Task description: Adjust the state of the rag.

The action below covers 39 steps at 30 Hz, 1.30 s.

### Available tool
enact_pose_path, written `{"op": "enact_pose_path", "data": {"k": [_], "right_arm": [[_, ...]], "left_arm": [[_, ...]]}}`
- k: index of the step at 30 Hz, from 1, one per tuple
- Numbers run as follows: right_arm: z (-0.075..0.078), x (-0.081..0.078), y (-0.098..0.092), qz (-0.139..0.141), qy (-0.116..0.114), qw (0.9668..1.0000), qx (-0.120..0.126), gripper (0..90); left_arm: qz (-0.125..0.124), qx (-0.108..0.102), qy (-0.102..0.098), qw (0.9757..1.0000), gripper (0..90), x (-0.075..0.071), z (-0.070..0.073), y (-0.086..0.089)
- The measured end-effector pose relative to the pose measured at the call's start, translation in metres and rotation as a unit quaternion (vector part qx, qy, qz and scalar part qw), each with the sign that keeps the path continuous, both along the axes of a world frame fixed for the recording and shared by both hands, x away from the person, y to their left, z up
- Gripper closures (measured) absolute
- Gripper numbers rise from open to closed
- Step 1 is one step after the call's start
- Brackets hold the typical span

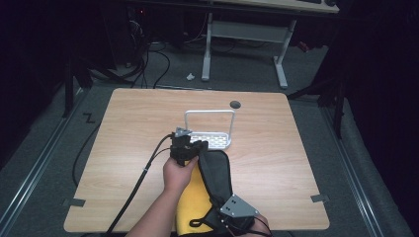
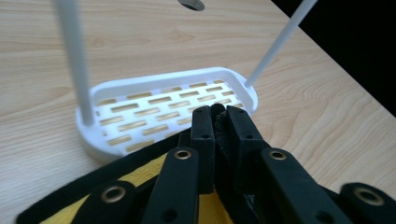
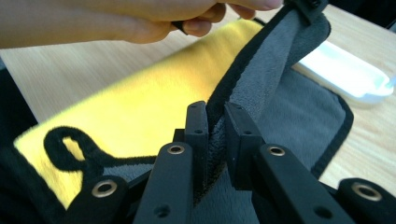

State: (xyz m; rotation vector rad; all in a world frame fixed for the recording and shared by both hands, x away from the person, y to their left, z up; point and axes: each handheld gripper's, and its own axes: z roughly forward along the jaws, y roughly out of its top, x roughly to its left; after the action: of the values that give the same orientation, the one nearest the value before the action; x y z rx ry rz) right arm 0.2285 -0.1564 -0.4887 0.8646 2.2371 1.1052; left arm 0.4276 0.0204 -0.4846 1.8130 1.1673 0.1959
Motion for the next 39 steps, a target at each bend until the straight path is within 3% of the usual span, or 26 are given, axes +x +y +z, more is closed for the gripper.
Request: {"op": "enact_pose_path", "data": {"k": [8, 10, 12, 14, 16, 18, 23, 28, 32, 35, 39], "right_arm": [[-0.011, -0.002, -0.011, -0.010, 0.017, 0.9997, -0.017, 79.8], [-0.012, -0.002, -0.016, -0.015, 0.020, 0.9996, -0.015, 77.8], [-0.010, -0.003, -0.024, -0.024, 0.023, 0.9994, -0.005, 70.6], [-0.007, -0.005, -0.034, -0.038, 0.016, 0.9991, 0.007, 70.5], [-0.003, -0.005, -0.041, -0.054, 0.003, 0.9984, 0.015, 68.2], [-0.002, -0.003, -0.046, -0.064, -0.003, 0.9977, 0.021, 67.5], [-0.003, 0.003, -0.054, -0.081, 0.000, 0.9962, 0.032, 64.9], [-0.010, 0.009, -0.052, -0.079, 0.016, 0.9965, 0.025, 62.1], [-0.015, 0.011, -0.048, -0.075, 0.026, 0.9966, 0.020, 61.9], [-0.017, 0.012, -0.045, -0.070, 0.026, 0.9970, 0.018, 61.9], [-0.018, 0.012, -0.044, -0.070, 0.020, 0.9973, 0.014, 61.6]], "left_arm": [[-0.008, -0.001, 0.013, 0.9999, 80.9, 0.002, -0.012, -0.024], [-0.017, -0.014, 0.011, 0.9997, 78.8, 0.002, -0.014, -0.030], [-0.042, -0.042, 0.014, 0.9982, 72.0, 0.001, -0.016, -0.038], [-0.059, -0.054, 0.022, 0.9966, 58.9, 0.001, -0.015, -0.044], [-0.066, -0.064, 0.006, 0.9957, 53.6, -0.003, -0.011, -0.048], [-0.071, -0.076, 0.005, 0.9946, 50.0, -0.004, -0.009, -0.048], [-0.073, -0.049, -0.009, 0.9961, 48.3, -0.008, -0.003, -0.035], [-0.063, -0.037, -0.016, 0.9972, 48.6, -0.015, -0.003, -0.013], [-0.043, -0.007, -0.022, 0.9988, 51.8, -0.023, -0.007, 0.005], [-0.041, 0.000, -0.019, 0.9990, 50.6, -0.027, -0.009, 0.015], [-0.044, 0.013, -0.036, 0.9983, 50.2, -0.038, -0.010, 0.028]]}}
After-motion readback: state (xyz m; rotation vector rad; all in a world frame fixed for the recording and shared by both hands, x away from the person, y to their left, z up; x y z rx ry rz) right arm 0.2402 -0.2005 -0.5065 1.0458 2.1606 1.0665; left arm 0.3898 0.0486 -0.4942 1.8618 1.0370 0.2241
